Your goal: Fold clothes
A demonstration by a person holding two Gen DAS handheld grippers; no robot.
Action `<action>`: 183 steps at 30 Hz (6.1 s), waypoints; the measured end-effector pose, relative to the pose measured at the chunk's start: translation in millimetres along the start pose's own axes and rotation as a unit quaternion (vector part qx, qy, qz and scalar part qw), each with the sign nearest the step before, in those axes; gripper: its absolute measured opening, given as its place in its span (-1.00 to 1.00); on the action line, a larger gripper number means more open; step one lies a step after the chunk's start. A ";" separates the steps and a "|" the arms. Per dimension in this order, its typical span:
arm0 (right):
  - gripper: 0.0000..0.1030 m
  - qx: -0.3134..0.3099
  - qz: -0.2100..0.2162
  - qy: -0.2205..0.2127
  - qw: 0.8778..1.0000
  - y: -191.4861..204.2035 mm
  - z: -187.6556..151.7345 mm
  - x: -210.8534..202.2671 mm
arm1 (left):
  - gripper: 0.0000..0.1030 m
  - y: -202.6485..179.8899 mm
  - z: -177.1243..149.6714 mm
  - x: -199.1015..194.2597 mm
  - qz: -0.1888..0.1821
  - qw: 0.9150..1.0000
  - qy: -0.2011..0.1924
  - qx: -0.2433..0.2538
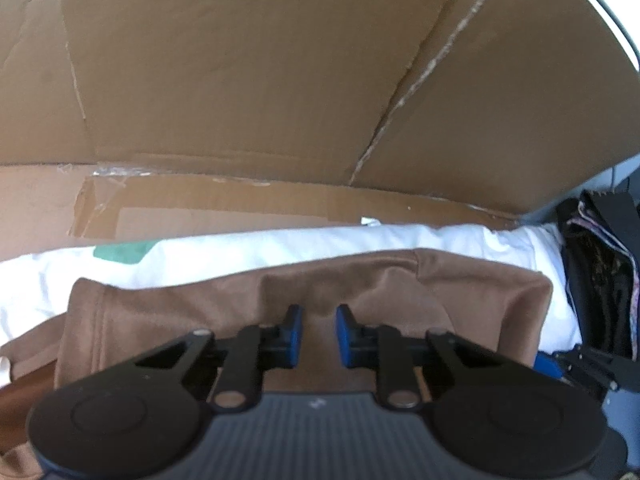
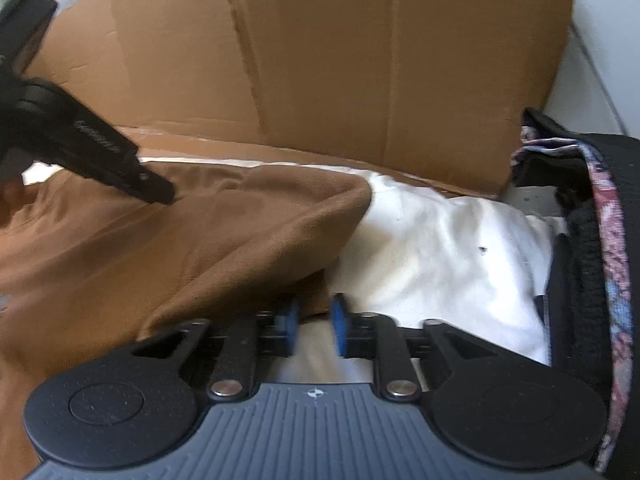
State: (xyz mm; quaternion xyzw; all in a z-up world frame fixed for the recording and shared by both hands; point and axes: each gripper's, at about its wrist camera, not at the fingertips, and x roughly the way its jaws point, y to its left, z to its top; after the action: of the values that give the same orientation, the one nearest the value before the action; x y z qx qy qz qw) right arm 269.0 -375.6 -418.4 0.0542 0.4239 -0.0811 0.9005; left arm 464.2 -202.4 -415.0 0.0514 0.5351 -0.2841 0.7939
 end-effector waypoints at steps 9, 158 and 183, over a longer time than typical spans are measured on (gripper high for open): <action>-0.96 -0.030 -0.068 -0.007 0.997 -16.4 26.5 -46.5 | -0.65 2.9 -3.5 4.7 -0.003 1.000 -0.004 -0.017; -0.82 -0.112 -0.297 0.027 0.948 -13.7 -6.5 8.6 | -0.68 -34.3 -67.3 -10.7 -0.034 0.996 -0.071 0.041; -0.43 -0.115 -0.286 0.022 0.951 -21.0 25.3 52.4 | -0.80 -4.9 -28.2 10.5 0.058 0.994 -0.091 0.033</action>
State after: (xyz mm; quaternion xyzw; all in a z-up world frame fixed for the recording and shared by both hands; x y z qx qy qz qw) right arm 316.9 -405.7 -443.4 -0.1713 0.4478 -0.2851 0.8300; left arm 441.4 -199.8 -435.0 0.0826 0.4473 -0.2589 0.8521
